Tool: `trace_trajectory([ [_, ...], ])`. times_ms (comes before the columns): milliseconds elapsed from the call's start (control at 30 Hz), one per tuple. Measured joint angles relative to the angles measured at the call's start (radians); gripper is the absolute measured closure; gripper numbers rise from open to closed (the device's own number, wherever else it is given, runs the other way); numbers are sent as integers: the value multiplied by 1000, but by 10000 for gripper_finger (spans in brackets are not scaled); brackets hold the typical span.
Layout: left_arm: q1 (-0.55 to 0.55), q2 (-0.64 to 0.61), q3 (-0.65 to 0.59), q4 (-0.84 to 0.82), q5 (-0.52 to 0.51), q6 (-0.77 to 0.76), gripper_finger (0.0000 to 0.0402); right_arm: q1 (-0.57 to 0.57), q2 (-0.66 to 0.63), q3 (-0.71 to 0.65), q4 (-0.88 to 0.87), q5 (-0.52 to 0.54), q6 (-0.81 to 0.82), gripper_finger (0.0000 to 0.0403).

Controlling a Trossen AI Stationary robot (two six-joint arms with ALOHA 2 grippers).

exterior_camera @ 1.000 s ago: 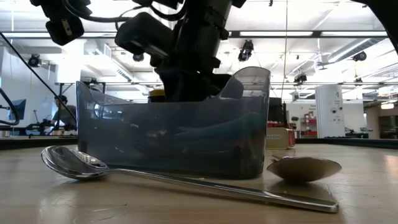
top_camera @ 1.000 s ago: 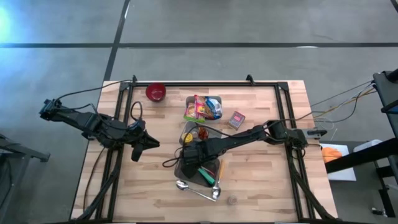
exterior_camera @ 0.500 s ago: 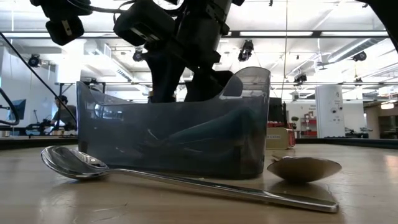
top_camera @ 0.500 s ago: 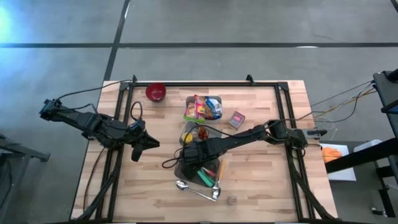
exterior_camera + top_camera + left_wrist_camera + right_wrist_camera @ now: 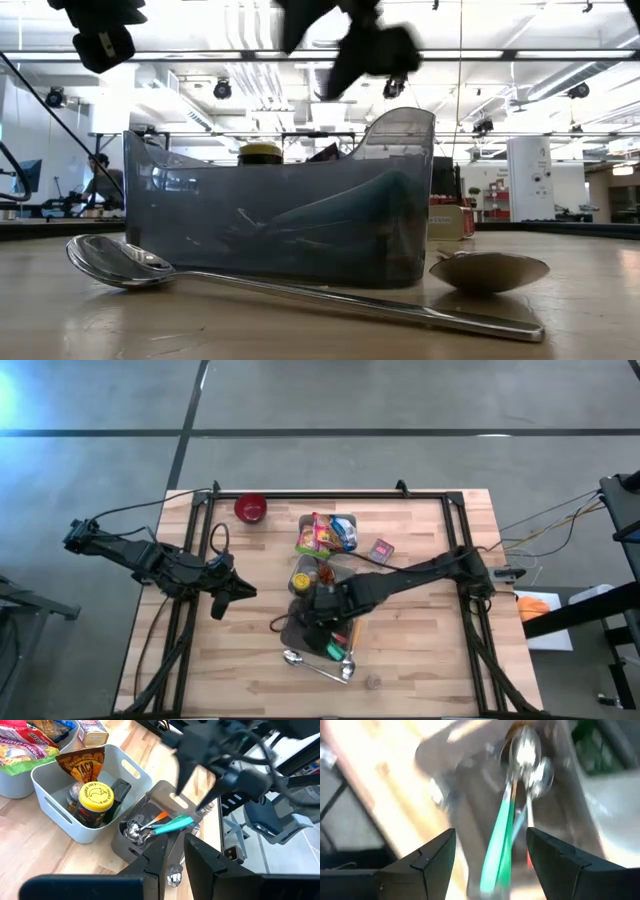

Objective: Pick & Place Food Item
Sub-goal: Put the brown seasoning bottle into the bottom gray bin

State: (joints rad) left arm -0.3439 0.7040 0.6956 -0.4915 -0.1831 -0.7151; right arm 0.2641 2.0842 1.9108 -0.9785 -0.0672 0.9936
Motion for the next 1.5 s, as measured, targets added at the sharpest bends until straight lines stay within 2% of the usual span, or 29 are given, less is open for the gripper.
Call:
trace_trajectory([
  [133,0,0,0,-1,0,0,335,64,-41,-2,-99,-68,-49,163],
  [333,0,0,0,-11,1,5,335,212,-57,-2,-136,-65,-235,163],
  [500,0,0,0,-19,3,5,335,311,-52,-6,-149,-17,-291,163],
  [733,0,0,0,-30,10,3,335,383,-51,-21,-160,118,-290,163],
  [833,0,0,0,-30,21,0,335,402,-51,-49,-160,147,-241,163],
  [1133,0,0,0,-31,31,-18,335,436,-49,-168,-138,86,-30,163],
  [1500,0,0,0,-31,31,-18,335,459,-48,-252,-19,120,-22,163],
])
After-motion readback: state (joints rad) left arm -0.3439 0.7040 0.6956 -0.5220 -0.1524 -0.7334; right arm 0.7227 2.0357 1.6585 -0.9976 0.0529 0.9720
